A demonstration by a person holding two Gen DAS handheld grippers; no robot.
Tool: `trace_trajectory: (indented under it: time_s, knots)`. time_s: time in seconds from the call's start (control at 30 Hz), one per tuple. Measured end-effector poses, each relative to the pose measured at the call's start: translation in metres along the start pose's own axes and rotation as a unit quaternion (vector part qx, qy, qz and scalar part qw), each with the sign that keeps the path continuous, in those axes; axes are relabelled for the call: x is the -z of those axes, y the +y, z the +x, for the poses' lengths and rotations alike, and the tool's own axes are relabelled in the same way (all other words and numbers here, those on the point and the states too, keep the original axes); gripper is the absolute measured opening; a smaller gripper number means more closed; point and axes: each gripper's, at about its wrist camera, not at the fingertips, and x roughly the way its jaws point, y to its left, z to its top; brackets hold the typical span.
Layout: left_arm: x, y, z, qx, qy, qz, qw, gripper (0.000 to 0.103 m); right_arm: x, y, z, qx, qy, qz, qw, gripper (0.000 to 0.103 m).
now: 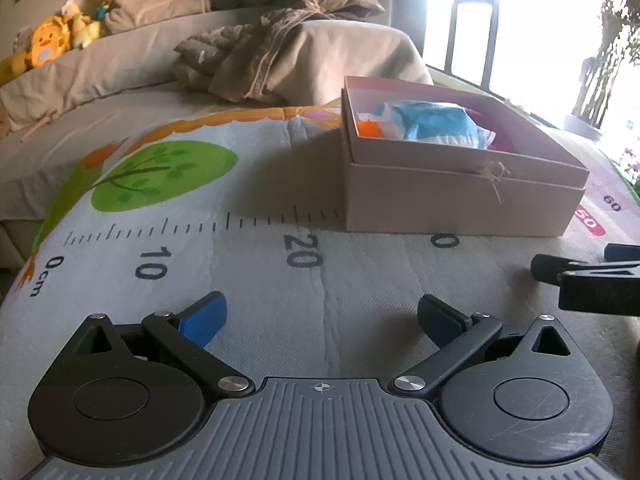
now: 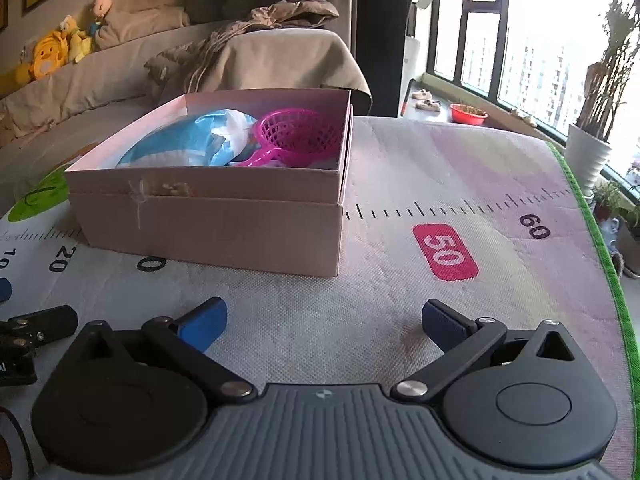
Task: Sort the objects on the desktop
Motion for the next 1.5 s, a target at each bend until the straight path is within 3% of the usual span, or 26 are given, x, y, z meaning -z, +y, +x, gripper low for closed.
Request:
trace_trajectory:
  time_s: [1.5]
  knots:
    - [-0.0004,0.0002,0.0012,0.001,0.0,-0.002,1.0,0.103,-0.0019,-0.0069,0.0018,-0.003,0.001,0.003,1.0,0.103]
